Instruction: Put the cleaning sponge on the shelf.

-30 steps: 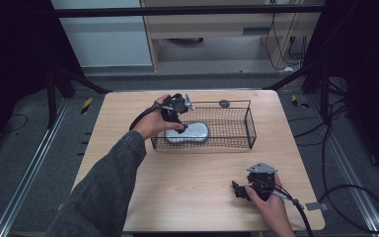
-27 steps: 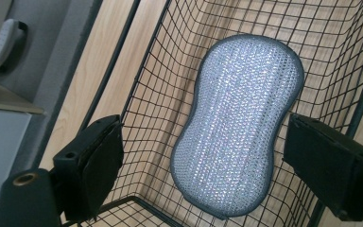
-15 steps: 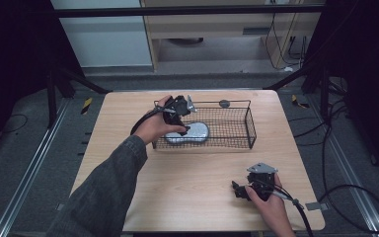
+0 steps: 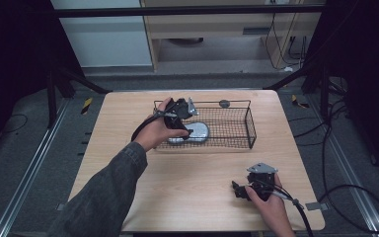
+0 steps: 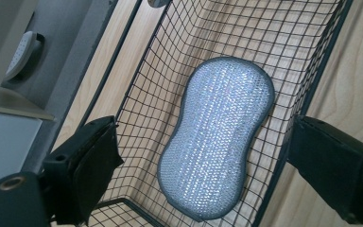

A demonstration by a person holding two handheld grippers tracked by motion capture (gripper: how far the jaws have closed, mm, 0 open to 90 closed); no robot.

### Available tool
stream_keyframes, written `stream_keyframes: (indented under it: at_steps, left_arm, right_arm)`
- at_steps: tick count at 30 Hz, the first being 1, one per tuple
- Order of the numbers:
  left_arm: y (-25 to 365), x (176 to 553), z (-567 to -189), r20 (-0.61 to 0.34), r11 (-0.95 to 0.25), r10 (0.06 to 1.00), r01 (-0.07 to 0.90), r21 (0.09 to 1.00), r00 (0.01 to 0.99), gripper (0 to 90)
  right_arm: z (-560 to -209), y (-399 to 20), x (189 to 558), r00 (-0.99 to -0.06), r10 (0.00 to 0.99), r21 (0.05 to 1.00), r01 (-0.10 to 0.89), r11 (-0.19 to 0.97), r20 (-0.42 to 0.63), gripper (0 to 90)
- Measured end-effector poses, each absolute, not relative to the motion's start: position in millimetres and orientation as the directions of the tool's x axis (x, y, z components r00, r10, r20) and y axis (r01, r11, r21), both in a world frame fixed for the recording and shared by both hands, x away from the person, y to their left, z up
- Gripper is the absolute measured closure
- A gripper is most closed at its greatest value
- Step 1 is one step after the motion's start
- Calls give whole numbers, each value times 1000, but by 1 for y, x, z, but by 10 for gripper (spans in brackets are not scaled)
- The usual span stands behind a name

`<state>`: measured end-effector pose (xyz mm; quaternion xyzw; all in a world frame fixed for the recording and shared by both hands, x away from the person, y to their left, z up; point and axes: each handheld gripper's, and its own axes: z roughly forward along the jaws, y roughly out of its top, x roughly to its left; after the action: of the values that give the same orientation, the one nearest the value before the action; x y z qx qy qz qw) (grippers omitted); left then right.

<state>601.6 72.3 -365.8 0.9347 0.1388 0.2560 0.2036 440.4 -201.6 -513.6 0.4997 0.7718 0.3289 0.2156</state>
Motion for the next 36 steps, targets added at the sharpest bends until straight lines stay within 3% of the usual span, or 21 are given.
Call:
stream_keyframes:
  at_steps: [36]
  left_arm:
    - [96, 541, -369, 318, -766, 512, 256, 590, 798, 43]
  right_arm:
    - [-514, -202, 439, -403, 915, 723, 631, 283, -7, 4]
